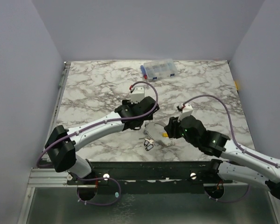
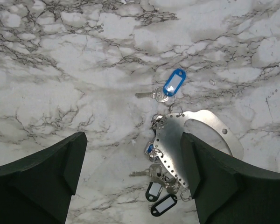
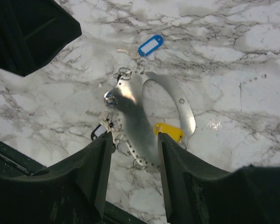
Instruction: Put the keys on the keyring
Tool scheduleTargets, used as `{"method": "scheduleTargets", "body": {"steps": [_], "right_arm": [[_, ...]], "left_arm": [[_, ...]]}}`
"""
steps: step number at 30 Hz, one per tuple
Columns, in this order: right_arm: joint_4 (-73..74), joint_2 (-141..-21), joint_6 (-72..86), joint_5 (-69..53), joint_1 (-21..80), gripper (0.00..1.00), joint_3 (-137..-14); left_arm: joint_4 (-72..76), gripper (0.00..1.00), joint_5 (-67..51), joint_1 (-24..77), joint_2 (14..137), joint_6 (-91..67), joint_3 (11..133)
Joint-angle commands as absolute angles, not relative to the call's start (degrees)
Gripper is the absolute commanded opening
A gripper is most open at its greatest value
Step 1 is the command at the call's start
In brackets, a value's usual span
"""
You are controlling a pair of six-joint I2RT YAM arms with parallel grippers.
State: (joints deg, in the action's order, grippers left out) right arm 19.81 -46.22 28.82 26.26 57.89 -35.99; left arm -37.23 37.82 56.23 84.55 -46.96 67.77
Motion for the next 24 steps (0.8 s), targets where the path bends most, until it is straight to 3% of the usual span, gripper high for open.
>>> {"method": "scheduleTargets", "body": {"steps": [1, 6, 11, 17, 24], "right_arm": [[19.9, -57.0, 23.1, 7.8, 48.4, 0.52, -43.8], [23.1, -71.9, 16.8, -4.2, 43.4, 0.60, -53.6], [23.0, -84.1, 13.2, -8.5, 40.5, 0.59, -60.7], [26.5, -97.0, 9.6, -10.1, 38.2, 0.55, -69.5], [28.5, -104.2, 7.6, -11.5, 36.0, 0.52, -74.0]], "left_arm": [[-37.7, 0.84, 35.3, 51.8, 84.6, -38.1, 72.6], [-39.9, 0.79, 32.5, 43.4, 77.4, -24.1, 70.5], [-38.9, 0.79, 33.9, 38.6, 72.3, -14.4, 63.4], [-28.7, 0.78, 33.6, 37.7, 67.2, -14.5, 52.6], [-25.7, 0.77, 29.7, 34.8, 63.5, -15.4, 50.2]]}}
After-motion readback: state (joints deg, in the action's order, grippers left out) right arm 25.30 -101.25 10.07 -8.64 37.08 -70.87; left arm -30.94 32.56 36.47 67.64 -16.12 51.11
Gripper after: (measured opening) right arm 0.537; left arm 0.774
